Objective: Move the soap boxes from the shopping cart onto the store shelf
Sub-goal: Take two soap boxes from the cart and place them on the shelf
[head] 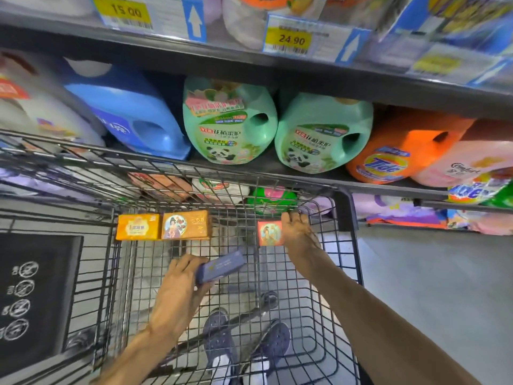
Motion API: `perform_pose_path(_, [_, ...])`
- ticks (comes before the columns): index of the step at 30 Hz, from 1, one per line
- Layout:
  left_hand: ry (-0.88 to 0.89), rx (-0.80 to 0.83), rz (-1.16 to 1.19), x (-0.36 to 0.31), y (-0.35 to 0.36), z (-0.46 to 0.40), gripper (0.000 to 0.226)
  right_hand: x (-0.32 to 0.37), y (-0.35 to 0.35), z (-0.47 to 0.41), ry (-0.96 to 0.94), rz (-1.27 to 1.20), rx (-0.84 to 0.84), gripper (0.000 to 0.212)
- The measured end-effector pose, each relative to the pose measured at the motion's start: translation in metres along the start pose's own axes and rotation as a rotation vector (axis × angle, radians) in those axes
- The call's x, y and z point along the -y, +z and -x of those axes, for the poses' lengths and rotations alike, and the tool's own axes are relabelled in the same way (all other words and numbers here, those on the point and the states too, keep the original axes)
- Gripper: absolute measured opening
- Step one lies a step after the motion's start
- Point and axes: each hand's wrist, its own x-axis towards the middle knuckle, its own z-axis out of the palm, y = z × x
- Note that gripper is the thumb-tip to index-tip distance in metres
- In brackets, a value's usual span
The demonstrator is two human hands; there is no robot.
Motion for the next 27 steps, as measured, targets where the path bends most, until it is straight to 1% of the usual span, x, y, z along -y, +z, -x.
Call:
perform_pose_path(1, [-0.008,0.0,0.041,0.002,-0.003,0.005,0.043,0.0,-0.001,0.003,-0.044,0.109,-0.055,0.068])
perform_pose_path(3, [-0.039,0.001,0.138,0.006,-0.006,0.012,0.046,-0.001,0.001,0.012,-0.122,0.169,-0.178,0.062])
perform_pose_path(4, [-0.058,0.007,0.178,0.007,-0.007,0.014,0.046,0.0,0.001,0.017,-0.14,0.159,-0.173,0.058])
perform_pose_path(5, [-0.075,0.01,0.208,0.007,-0.007,0.015,0.046,0.0,0.001,0.02,-0.149,0.094,-0.161,0.05])
perform_pose_path(6, [-0.09,0.012,0.235,0.009,-0.006,0.016,0.047,0.001,-0.002,0.024,-0.102,-0.065,-0.136,0.038])
perform_pose_path(7, [-0.108,0.02,0.279,0.01,-0.005,0.017,0.046,0.004,-0.007,0.03,-0.031,-0.347,-0.097,0.025])
perform_pose_path(8, [-0.131,0.024,0.321,0.009,-0.005,0.018,0.044,0.006,-0.01,0.039,0.022,-0.599,-0.038,0.024])
perform_pose_path(9, [-0.16,0.028,0.365,0.01,-0.004,0.018,0.042,0.009,-0.011,0.046,0.059,-0.841,-0.025,0.028])
perform_pose_path(11, [-0.243,0.048,0.478,0.009,-0.006,0.017,0.042,0.01,-0.005,0.057,0.011,-1.012,-0.052,0.023])
perform_pose_path(12, [-0.292,0.052,0.547,0.01,-0.008,0.017,0.043,0.009,0.0,0.062,-0.016,-0.976,-0.082,0.019])
perform_pose_path(14, [-0.379,0.039,0.706,0.012,-0.01,0.016,0.047,0.011,0.003,0.064,0.026,-0.964,-0.086,0.019])
perform_pose_path(15, [-0.403,0.02,0.77,0.013,-0.012,0.017,0.052,0.013,-0.001,0.066,0.06,-1.05,-0.033,0.024])
perform_pose_path(16, [-0.423,-0.002,0.814,0.012,-0.016,0.018,0.058,0.015,-0.005,0.068,0.054,-1.083,-0.021,0.026])
perform_pose_path(17, [-0.432,-0.021,0.837,0.012,-0.021,0.021,0.061,0.018,-0.012,0.071,0.082,-1.172,0.01,0.026])
perform_pose_path(20, [-0.432,-0.044,0.882,0.008,-0.041,0.03,0.043,0.016,-0.029,0.09,0.105,-1.367,0.017,0.013])
perform_pose_path(21, [-0.387,-0.035,0.879,0.007,-0.049,0.034,0.039,0.015,-0.036,0.099,0.111,-1.402,0.015,0.01])
perform_pose_path(22, [-0.35,-0.04,0.869,0.006,-0.059,0.037,0.037,0.013,-0.039,0.106,0.108,-1.389,-0.006,0.014])
perform_pose_path(23, [-0.311,-0.039,0.828,0.0,-0.071,0.039,0.036,0.012,-0.046,0.113,0.088,-1.306,-0.023,0.024])
perform_pose_path(25, [-0.248,-0.032,0.81,-0.016,-0.099,0.044,0.037,0.009,-0.067,0.129,0.06,-1.192,-0.044,0.035])
perform_pose_path(26, [-0.248,-0.047,0.843,-0.027,-0.114,0.045,0.038,0.006,-0.078,0.138,0.042,-1.181,-0.063,0.041])
perform_pose_path(27, [-0.222,-0.066,0.828,-0.039,-0.129,0.047,0.04,0.005,-0.094,0.15,0.036,-1.198,-0.089,0.045])
